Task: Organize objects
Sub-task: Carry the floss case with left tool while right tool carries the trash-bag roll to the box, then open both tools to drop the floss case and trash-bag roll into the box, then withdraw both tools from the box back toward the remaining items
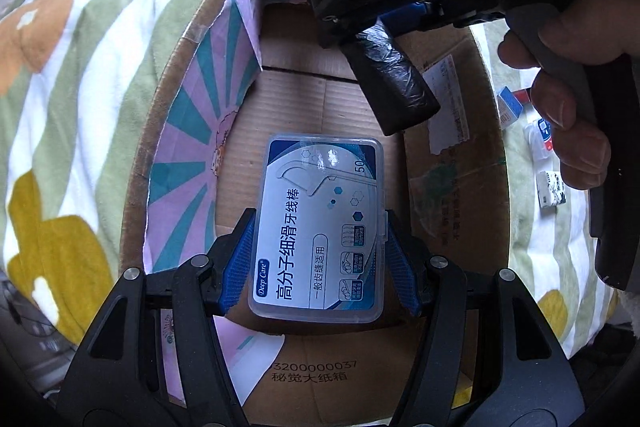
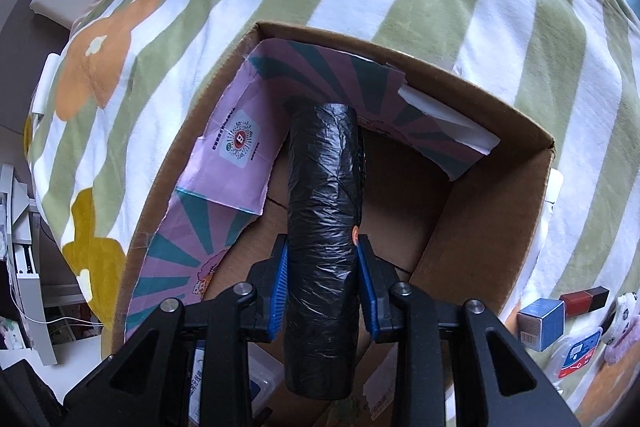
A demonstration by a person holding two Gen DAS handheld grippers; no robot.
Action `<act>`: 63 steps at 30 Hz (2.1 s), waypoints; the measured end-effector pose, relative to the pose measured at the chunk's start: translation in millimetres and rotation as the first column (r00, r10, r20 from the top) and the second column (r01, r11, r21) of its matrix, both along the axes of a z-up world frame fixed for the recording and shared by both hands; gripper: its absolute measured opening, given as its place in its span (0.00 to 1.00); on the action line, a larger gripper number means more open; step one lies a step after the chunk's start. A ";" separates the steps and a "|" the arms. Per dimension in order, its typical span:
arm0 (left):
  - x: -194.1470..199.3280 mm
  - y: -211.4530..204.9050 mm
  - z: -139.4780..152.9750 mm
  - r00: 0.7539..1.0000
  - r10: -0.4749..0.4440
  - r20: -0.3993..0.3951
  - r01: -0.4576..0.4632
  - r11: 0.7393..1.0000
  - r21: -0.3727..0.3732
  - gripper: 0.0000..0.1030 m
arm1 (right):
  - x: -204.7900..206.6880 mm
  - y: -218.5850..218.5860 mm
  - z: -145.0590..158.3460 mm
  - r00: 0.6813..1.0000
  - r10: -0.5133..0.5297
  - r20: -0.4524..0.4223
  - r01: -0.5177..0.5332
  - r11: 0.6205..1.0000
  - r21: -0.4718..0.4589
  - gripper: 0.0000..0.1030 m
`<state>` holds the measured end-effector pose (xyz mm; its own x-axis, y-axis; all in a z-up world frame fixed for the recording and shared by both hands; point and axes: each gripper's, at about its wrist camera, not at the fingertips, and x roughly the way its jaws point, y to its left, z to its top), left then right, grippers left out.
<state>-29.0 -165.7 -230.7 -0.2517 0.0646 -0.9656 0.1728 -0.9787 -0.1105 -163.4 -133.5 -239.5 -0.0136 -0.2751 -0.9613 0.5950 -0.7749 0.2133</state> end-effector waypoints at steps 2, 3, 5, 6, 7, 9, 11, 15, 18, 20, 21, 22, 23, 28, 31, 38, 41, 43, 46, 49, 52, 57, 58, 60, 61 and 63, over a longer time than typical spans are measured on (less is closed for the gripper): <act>-0.7 2.2 2.3 1.000 -0.008 0.001 0.009 1.000 -0.025 0.57 | -0.5 -2.0 2.5 1.000 0.012 0.010 -0.012 1.000 -0.014 0.50; -2.1 2.5 3.7 1.000 -0.015 0.006 0.015 1.000 -0.027 0.68 | -1.7 -2.2 3.8 1.000 0.015 0.009 -0.014 1.000 -0.020 0.83; -2.8 4.7 6.0 1.000 -0.024 0.013 0.025 1.000 -0.016 0.99 | -1.5 -0.2 7.7 1.000 0.013 -0.005 -0.013 0.999 -0.047 0.97; -2.2 5.5 8.0 1.000 -0.024 0.003 0.024 1.000 -0.013 1.00 | -1.8 0.5 9.0 1.000 0.010 0.000 -0.010 0.999 -0.050 0.97; -2.1 6.2 8.4 1.000 -0.024 0.003 0.024 1.000 -0.007 1.00 | -1.8 1.9 10.1 1.000 0.003 0.003 -0.003 0.999 -0.048 0.97; -2.0 7.1 6.2 1.000 -0.016 0.017 0.016 1.000 0.000 1.00 | -3.1 1.7 10.2 1.000 -0.011 0.001 0.011 0.999 -0.051 0.97; -0.1 6.0 4.2 1.000 -0.001 0.019 0.001 1.000 0.017 1.00 | -4.8 2.3 11.6 1.000 -0.019 0.003 0.019 0.999 -0.050 0.97; 4.9 5.6 5.8 1.000 0.014 0.018 -0.015 1.000 0.017 1.00 | -4.8 3.5 18.8 1.000 -0.022 -0.001 0.022 0.998 -0.054 0.97; 4.4 4.7 12.1 1.000 0.012 0.011 -0.012 1.000 0.003 1.00 | -2.9 7.7 28.7 1.000 -0.023 -0.011 0.023 0.998 -0.059 0.97; 5.0 1.8 19.0 1.000 0.013 0.000 -0.013 1.000 -0.001 1.00 | 0.1 10.8 38.5 0.999 -0.024 -0.022 0.022 0.998 -0.063 0.97; 5.2 1.2 23.1 1.000 0.016 -0.008 -0.016 1.000 0.002 1.00 | 2.2 12.6 44.4 0.999 -0.024 -0.030 0.022 0.998 -0.067 0.97; 5.6 1.0 27.6 1.000 0.021 -0.015 -0.021 1.000 0.004 1.00 | 4.2 14.8 50.4 0.999 -0.024 -0.036 0.021 0.997 -0.069 0.97; 6.2 1.0 32.6 0.999 0.025 -0.021 -0.024 1.000 0.006 1.00 | 6.9 17.9 58.1 0.999 -0.024 -0.046 0.021 0.997 -0.071 0.97; 8.0 6.4 59.3 0.998 0.027 -0.056 -0.028 1.000 -0.014 1.00 | 21.3 38.7 92.1 0.997 -0.031 -0.076 0.025 0.996 -0.082 0.97; 14.3 9.2 80.2 0.997 0.027 -0.078 -0.030 0.999 -0.025 1.00 | 31.9 54.5 113.2 0.995 -0.041 -0.094 0.033 0.995 -0.089 0.97; 27.4 19.2 126.8 0.992 0.031 -0.124 -0.036 0.999 -0.036 1.00 | 59.0 108.6 157.8 0.983 -0.098 -0.155 0.083 0.991 -0.102 0.97; 32.5 27.3 145.6 0.989 0.028 -0.143 -0.035 0.998 -0.049 1.00 | 66.5 137.3 172.4 0.974 -0.142 -0.177 0.124 0.986 -0.108 0.97; 32.4 34.3 155.5 0.988 0.024 -0.154 -0.033 0.998 -0.058 1.00 | 71.3 159.1 180.6 0.966 -0.177 -0.189 0.159 0.981 -0.109 0.97; 29.8 47.2 168.0 0.984 0.005 -0.179 -0.015 0.998 -0.057 1.00 | 78.4 193.6 190.5 0.948 -0.239 -0.209 0.221 0.970 -0.106 0.97; 23.9 61.6 177.9 0.981 -0.019 -0.193 0.010 0.999 -0.050 1.00 | 85.9 228.3 197.5 0.923 -0.304 -0.237 0.290 0.952 -0.093 0.97; 20.5 75.6 186.2 0.975 -0.038 -0.218 0.030 0.999 -0.039 1.00 | 95.3 262.2 204.7 0.889 -0.366 -0.275 0.354 0.930 -0.094 0.97; 17.8 102.7 199.1 0.964 -0.081 -0.255 0.079 0.997 -0.020 1.00 | 108.3 305.5 212.6 0.840 -0.439 -0.318 0.436 0.896 -0.084 0.97; 16.8 108.8 199.8 0.963 -0.093 -0.254 0.091 0.996 -0.020 1.00 | 110.2 312.5 212.6 0.833 -0.453 -0.316 0.449 0.889 -0.091 0.97; 15.0 120.1 200.3 0.959 -0.118 -0.258 0.121 0.993 -0.004 0.99 | 113.4 322.9 212.4 0.823 -0.470 -0.320 0.467 0.880 -0.090 0.97; 14.1 125.1 198.9 0.959 -0.127 -0.254 0.132 0.991 0.001 0.98 | 114.6 327.1 212.3 0.819 -0.474 -0.324 0.472 0.877 -0.089 0.97; 11.4 135.0 195.6 0.960 -0.148 -0.238 0.149 0.989 -0.014 0.97 | 117.6 333.8 212.7 0.810 -0.483 -0.332 0.481 0.872 -0.094 0.97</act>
